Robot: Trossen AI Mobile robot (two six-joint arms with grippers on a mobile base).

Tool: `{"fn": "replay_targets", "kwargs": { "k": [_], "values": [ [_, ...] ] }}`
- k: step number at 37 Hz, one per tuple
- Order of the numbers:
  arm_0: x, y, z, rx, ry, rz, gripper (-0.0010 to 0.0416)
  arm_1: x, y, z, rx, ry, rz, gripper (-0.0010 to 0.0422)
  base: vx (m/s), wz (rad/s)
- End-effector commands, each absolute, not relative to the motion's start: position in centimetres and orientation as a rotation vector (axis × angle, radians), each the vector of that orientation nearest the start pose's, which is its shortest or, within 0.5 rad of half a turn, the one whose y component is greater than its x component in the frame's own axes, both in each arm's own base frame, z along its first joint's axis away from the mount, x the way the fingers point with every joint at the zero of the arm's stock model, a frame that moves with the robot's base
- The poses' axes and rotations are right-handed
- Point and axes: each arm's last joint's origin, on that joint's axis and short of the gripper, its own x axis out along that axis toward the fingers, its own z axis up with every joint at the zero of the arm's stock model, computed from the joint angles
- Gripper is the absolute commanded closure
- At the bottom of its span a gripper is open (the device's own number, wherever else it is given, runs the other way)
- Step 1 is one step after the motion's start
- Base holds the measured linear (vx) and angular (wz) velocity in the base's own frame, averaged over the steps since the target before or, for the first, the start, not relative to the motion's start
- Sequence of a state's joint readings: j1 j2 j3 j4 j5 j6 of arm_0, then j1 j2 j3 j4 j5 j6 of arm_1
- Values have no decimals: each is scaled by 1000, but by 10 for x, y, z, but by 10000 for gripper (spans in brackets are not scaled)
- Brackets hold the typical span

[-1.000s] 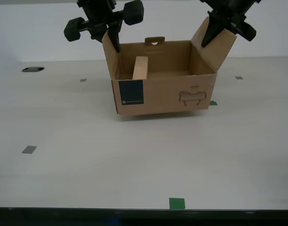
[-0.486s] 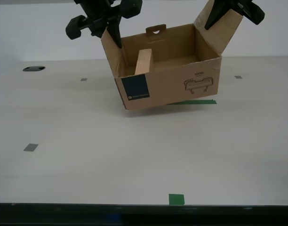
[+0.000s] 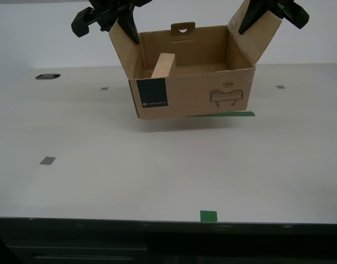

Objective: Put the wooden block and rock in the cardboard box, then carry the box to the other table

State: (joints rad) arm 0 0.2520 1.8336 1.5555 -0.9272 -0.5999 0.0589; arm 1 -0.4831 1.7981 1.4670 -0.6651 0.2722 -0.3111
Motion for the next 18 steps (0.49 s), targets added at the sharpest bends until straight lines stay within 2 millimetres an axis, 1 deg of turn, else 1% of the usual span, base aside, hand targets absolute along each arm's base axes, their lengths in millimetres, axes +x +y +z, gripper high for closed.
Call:
{"fn": "replay_targets", "kwargs": {
  "k": [1,11,18],
  "values": [
    [357,111,265,281,1236,737,406,336,-186,262,-199,1095,-610,414,-103,5],
    [357,111,264,291,1246,729,406,333,-178,256,-214,1105,-622,414,-103,3],
    [357,111,264,296,1248,726,406,324,-161,256,-243,1062,-602,414,-97,5]
  ]
}}
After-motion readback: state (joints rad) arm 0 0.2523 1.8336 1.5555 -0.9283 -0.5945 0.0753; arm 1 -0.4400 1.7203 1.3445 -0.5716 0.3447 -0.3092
